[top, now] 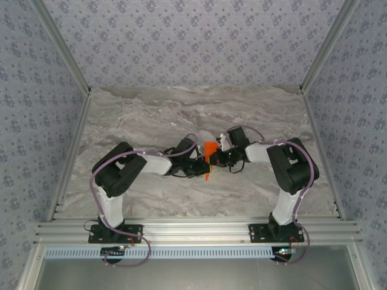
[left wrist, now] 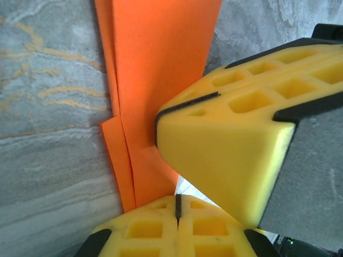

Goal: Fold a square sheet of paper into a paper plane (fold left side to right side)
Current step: Fold the wing for the fifth time at the center of the table.

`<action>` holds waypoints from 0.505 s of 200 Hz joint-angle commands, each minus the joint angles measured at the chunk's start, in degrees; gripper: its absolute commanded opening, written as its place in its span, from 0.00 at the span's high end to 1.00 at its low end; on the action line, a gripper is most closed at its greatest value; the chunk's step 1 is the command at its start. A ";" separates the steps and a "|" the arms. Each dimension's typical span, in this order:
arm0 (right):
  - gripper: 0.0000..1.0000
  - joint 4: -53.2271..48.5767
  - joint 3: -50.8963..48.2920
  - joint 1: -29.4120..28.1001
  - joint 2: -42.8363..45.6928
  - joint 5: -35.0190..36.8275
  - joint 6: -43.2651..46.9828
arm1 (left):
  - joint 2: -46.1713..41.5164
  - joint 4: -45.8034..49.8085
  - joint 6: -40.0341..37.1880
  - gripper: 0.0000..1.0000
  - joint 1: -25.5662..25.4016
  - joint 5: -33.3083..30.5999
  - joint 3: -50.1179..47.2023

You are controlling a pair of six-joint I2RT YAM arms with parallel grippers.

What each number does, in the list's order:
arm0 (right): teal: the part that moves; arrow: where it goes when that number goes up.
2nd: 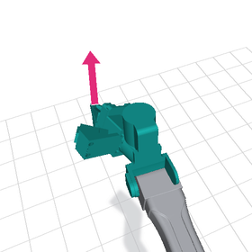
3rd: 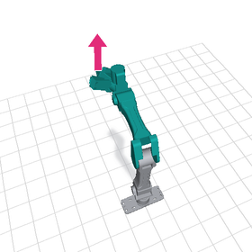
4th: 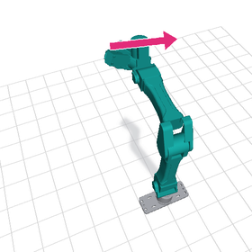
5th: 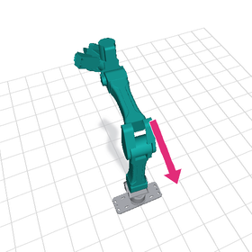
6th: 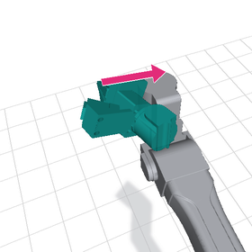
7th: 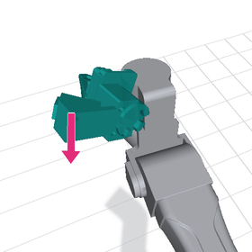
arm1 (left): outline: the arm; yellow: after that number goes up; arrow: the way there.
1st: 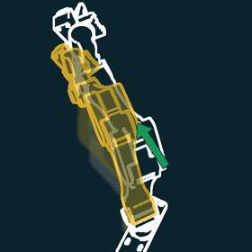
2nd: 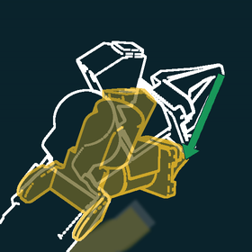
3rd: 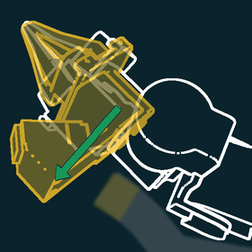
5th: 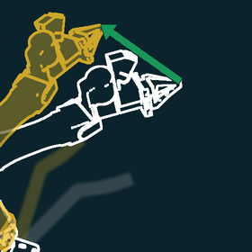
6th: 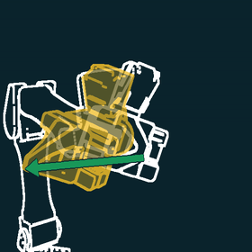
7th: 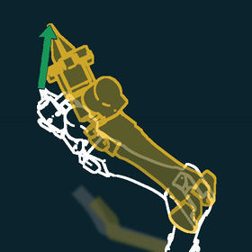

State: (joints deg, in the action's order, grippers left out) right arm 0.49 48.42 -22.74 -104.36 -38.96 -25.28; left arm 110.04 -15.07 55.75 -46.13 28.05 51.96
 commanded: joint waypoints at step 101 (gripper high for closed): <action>1.00 -8.91 11.21 7.53 -7.69 4.36 10.02 | 5.54 9.98 1.12 1.00 -1.06 -0.37 -3.08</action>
State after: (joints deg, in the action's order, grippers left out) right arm -7.25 57.10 -17.52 -109.62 -40.47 -18.31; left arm 110.43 -15.81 56.69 -46.02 28.56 51.96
